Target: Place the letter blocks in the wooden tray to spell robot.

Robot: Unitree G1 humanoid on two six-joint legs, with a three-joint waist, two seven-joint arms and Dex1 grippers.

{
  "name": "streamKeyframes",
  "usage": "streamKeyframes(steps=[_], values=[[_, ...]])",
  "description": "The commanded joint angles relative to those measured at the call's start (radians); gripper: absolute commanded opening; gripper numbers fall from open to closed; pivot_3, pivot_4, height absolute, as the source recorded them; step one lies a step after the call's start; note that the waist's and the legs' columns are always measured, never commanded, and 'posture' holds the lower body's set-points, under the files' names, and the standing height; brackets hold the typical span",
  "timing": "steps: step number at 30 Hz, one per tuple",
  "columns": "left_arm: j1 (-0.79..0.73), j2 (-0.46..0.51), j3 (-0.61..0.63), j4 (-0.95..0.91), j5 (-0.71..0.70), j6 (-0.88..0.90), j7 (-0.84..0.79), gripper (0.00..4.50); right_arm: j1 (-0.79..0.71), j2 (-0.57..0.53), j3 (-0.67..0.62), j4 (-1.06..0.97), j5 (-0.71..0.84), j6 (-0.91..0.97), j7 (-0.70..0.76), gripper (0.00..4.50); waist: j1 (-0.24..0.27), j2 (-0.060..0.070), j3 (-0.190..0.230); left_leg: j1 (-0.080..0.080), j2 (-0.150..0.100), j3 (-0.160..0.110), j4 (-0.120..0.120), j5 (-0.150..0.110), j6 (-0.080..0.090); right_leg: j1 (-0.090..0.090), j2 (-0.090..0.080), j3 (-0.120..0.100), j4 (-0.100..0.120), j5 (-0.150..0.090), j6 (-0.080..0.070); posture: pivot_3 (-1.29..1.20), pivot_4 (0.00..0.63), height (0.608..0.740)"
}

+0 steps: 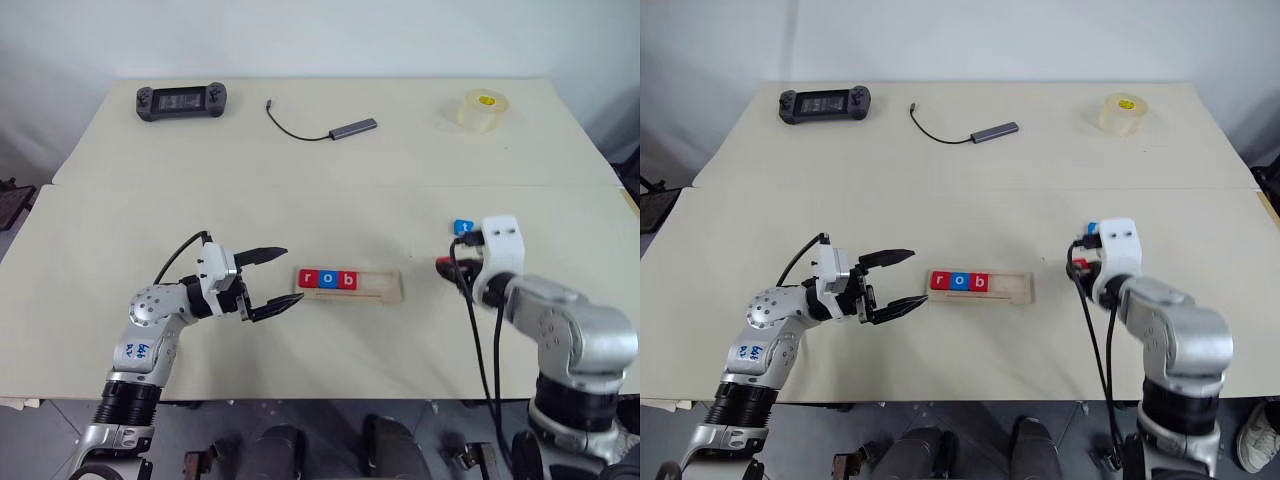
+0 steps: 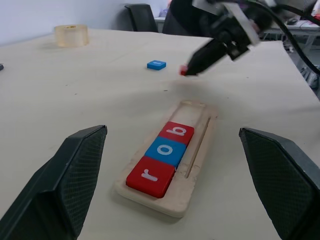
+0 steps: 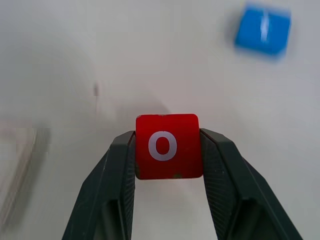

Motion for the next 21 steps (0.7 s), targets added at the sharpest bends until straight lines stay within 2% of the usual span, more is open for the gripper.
streamKeyframes(steps=[1, 2, 6, 8, 11, 15, 16, 21], values=[[-0.019, 0.003, 0.011, 0.015, -0.008, -0.007, -0.018, 4.50, 0.049, 0.041, -0.008, -0.113, 0.000, 0.009, -0.032, 1.49, -0.001, 0.000, 0.000, 0.001, 0.000, 0.000, 0.000, 0.000, 0.000, 0.000, 0.000, 0.000, 0.001, 0.000, 0.000, 0.00, 0.150, 0.740], [-0.024, 0.003, 0.011, 0.019, -0.006, -0.008, -0.020, 4.50, 0.058, 0.053, -0.002, -0.115, 0.001, 0.009, -0.035, 1.49, -0.002, 0.000, 0.000, 0.001, 0.000, 0.001, 0.000, 0.000, 0.000, 0.000, 0.000, 0.001, 0.001, 0.000, 0.000, 0.00, 0.150, 0.740], [-0.028, 0.001, 0.011, 0.020, -0.005, -0.008, -0.023, 4.50, 0.062, 0.049, 0.022, -0.094, 0.006, -0.038, -0.029, 2.87, -0.002, 0.000, 0.000, 0.001, 0.000, 0.001, 0.000, 0.001, 0.000, 0.000, 0.000, 0.001, 0.001, 0.000, 0.000, 0.00, 0.150, 0.740], [-0.023, 0.001, 0.013, 0.011, -0.006, -0.005, -0.021, 4.50, 0.049, 0.004, 0.012, -0.077, 0.038, -0.045, 0.023, 3.53, -0.002, 0.000, 0.000, 0.001, 0.000, 0.001, 0.000, 0.001, 0.000, 0.000, 0.000, 0.002, 0.001, 0.000, 0.000, 0.00, 0.150, 0.740], [-0.006, 0.007, 0.017, -0.010, -0.010, -0.003, -0.021, 4.50, 0.059, -0.159, 0.015, -0.030, 0.095, -0.125, 0.171, 3.53, 0.001, 0.000, 0.000, 0.001, 0.000, 0.001, 0.000, 0.001, 0.000, 0.000, 0.000, 0.002, 0.001, 0.000, 0.000, 0.00, 0.150, 0.740], [0.013, 0.018, 0.026, -0.035, -0.021, -0.011, -0.040, 4.50, 0.123, -0.487, 0.132, 0.115, 0.045, -0.528, 0.462, 3.53, 0.001, -0.001, 0.000, 0.001, -0.002, 0.001, -0.001, 0.000, 0.002, 0.001, -0.001, 0.001, -0.001, 0.000, 0.000, 0.00, 0.150, 0.740], [0.014, 0.021, 0.027, -0.041, -0.024, -0.008, -0.044, 4.50, 0.129, -0.540, 0.159, 0.155, 0.033, -0.618, 0.520, 3.53, 0.000, -0.001, 0.000, 0.001, -0.001, 0.001, -0.001, 0.000, 0.002, 0.001, 0.000, 0.001, -0.002, 0.000, 0.000, 0.00, 0.150, 0.740], [0.015, 0.036, 0.019, -0.062, -0.021, -0.006, -0.073, 4.50, 0.052, -0.663, 0.256, 0.439, 0.016, -0.965, 0.811, 3.53, -0.004, -0.002, 0.001, 0.002, 0.001, 0.004, -0.001, 0.000, 0.002, 0.002, 0.000, 0.001, -0.005, 0.000, 0.001, 0.00, 0.150, 0.740]])
